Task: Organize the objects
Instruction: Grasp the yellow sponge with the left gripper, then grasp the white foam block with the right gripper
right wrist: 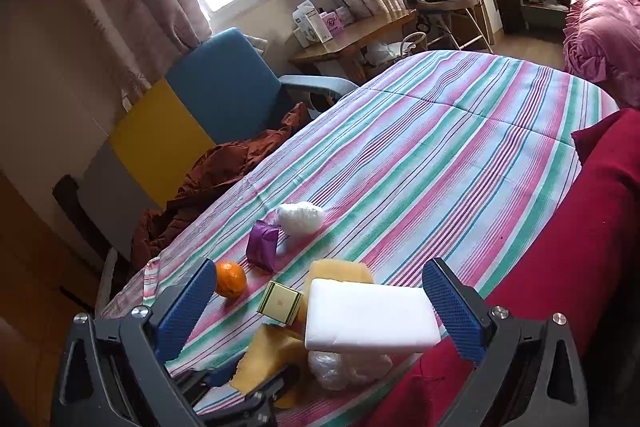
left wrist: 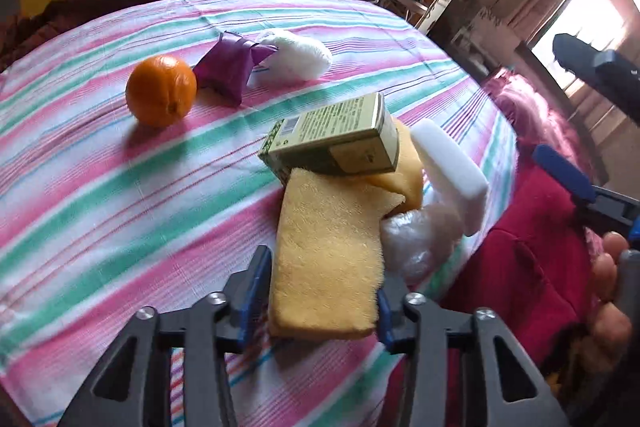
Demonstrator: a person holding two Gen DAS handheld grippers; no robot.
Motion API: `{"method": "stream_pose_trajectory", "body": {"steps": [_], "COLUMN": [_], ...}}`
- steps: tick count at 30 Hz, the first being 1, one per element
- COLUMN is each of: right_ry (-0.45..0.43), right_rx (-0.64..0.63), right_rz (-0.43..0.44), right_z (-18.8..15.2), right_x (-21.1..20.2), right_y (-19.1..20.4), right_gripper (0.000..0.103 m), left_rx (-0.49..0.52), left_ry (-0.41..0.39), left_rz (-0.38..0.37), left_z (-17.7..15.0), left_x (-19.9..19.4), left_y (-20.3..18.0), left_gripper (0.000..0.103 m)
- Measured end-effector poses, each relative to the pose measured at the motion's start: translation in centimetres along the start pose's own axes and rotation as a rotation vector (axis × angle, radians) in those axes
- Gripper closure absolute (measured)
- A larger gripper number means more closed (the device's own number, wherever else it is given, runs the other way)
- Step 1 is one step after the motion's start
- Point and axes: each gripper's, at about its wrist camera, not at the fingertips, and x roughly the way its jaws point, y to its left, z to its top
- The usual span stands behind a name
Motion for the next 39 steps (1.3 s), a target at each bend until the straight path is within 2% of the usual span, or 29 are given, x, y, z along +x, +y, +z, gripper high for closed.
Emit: {"method": "stream_pose_trajectory", "body": {"steps": [4,7,11,14,17,24,28,29,31,32,33,36,39], "right_ry": [0.027,0.106,0.253,0.332,0.429,0.662,0.729,0.739,0.761,0.772,0.778,0.763,0.688], "right_rx": [-0.011,-0.046,-0.297,-0.579,-0.776,-0.93,-0.96,-0.961,-0.961,-0.96,-0.965,-0.959,-0.926], "right_rz": [-0.01,-0.01,0.013,0.017,0.008,0.06,0.048,0.047,0.05,0.048,0.046,0.069,0.083], "right_z": [0.0,0.2,0.6,0.3,0.0,-0.4,-0.9,-0.9,-1.1,-1.2,-1.3,-1.1,0.0], "right_x": [0.3,1.1,2.2,2.5,3.4,7.5,9.9,10.4,11.2,11.4,11.6,10.7,8.5], "right_y": [0.2,0.5,2.4,4.1,4.5,4.8,4.8,4.7,4.5,4.3,4.1,4.2,4.3], "right_gripper": [0.0,0.0,0.0,0.0,0.0,0.0,0.0,0.002,0.013,0.031,0.045,0.046,0.047], "left_rx": [0.037,0.023,-0.014,-0.058,-0.068,-0.068,-0.069,-0.067,-0.064,-0.066,-0.067,-0.06,-0.048], "left_ry": [-0.02,-0.025,-0.03,-0.033,-0.038,-0.036,-0.038,-0.036,-0.038,-0.039,-0.039,-0.04,-0.053], "left_rz": [0.018,0.016,0.003,-0.017,-0.016,-0.001,0.002,0.007,0.01,0.01,0.01,0.017,0.027], "left_z": [-1.5,-2.7,-3.8,-4.2,-4.3,-4.6,-5.0,-5.0,-5.1,-5.1,-5.1,-5.2,-5.4], "left_x": [-1.5,-2.7,-4.0,-4.2,-4.0,-4.1,-4.6,-4.6,-4.6,-4.6,-4.6,-4.8,-5.4], "left_y": [0.4,1.7,3.1,3.7,3.4,3.4,3.7,3.7,3.7,3.7,3.7,3.5,3.2], "left_gripper": [0.061,0.061,0.061,0.059,0.059,0.059,0.059,0.059,0.059,0.059,0.059,0.06,0.061]}}
